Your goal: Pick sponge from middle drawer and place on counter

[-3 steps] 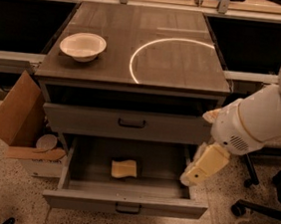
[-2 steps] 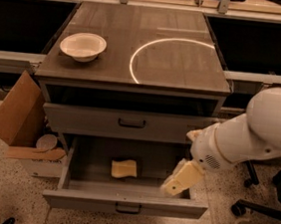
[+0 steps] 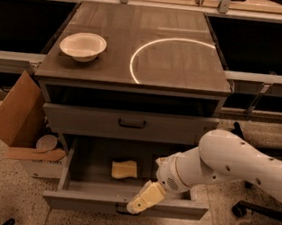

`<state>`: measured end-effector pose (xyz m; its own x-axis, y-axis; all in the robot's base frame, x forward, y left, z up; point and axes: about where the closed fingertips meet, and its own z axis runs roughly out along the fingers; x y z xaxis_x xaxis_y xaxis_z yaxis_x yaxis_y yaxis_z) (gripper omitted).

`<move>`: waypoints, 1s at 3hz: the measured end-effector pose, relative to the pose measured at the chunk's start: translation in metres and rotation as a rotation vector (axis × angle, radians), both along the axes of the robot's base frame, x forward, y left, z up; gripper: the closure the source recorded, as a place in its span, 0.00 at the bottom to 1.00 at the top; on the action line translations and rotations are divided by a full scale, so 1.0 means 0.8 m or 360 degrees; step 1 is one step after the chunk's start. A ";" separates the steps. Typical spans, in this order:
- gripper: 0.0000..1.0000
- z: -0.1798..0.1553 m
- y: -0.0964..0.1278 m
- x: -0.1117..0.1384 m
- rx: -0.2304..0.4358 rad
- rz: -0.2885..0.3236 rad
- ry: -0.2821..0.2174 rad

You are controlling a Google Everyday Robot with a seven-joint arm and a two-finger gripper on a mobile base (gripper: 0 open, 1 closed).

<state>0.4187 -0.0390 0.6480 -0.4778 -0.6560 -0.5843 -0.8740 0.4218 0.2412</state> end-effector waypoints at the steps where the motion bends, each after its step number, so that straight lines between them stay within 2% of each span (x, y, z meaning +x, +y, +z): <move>1: 0.00 -0.004 0.001 0.001 0.0006 -0.0005 0.0006; 2: 0.00 -0.036 0.010 0.013 0.0041 -0.0029 0.0020; 3: 0.00 -0.094 0.021 0.047 0.0110 -0.0087 -0.0013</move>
Offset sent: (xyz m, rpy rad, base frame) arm 0.0285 0.0182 -0.0707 0.0634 0.0288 -0.0489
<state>0.4560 -0.0221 0.5729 -0.5068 -0.5870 -0.6314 -0.8523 0.4512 0.2646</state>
